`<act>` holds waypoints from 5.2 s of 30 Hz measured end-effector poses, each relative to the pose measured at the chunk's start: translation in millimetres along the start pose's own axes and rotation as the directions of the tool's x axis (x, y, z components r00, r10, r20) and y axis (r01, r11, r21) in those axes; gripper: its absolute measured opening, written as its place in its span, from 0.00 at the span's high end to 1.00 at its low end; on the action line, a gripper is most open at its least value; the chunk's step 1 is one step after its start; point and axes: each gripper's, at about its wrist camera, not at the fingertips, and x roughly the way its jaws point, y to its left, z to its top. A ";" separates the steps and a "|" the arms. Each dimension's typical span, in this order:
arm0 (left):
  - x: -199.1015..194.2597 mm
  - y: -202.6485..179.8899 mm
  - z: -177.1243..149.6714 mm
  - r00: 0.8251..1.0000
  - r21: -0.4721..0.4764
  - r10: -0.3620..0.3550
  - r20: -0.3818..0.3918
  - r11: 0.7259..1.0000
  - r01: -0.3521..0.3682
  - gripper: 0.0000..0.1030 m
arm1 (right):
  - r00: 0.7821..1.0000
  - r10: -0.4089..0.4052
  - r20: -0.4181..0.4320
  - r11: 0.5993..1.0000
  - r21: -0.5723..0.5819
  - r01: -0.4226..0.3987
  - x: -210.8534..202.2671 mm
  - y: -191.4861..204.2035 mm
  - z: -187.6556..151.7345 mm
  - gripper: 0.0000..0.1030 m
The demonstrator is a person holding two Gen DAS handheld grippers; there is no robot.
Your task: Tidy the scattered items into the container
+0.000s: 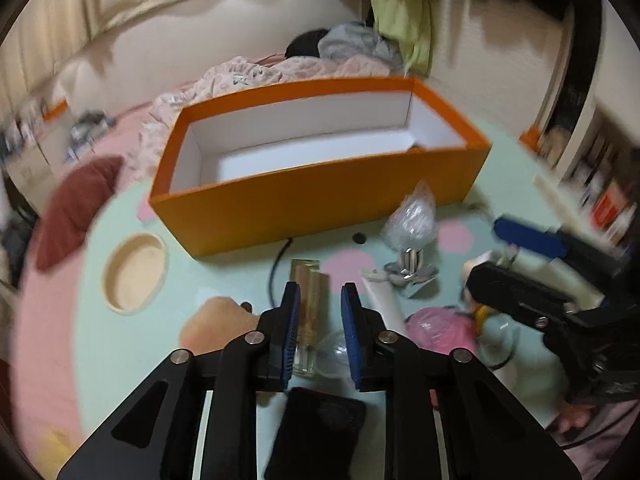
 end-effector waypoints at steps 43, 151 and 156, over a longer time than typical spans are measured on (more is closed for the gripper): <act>-12.0 58.8 -30.8 0.933 -0.231 -0.269 0.240 0.917 0.324 0.52 | 0.356 -0.460 -0.813 0.867 -0.326 0.376 182.1 -36.9 129.9 0.39; -7.5 68.4 -33.4 0.932 -0.263 -0.261 0.251 0.908 0.325 0.50 | 0.852 0.043 -0.522 0.997 -0.029 -0.068 22.2 33.7 36.3 0.60; -7.6 68.8 -33.9 0.930 -0.267 -0.267 0.253 0.905 0.333 0.50 | 0.863 0.012 -0.504 0.999 -0.023 -0.028 21.2 21.8 21.2 0.59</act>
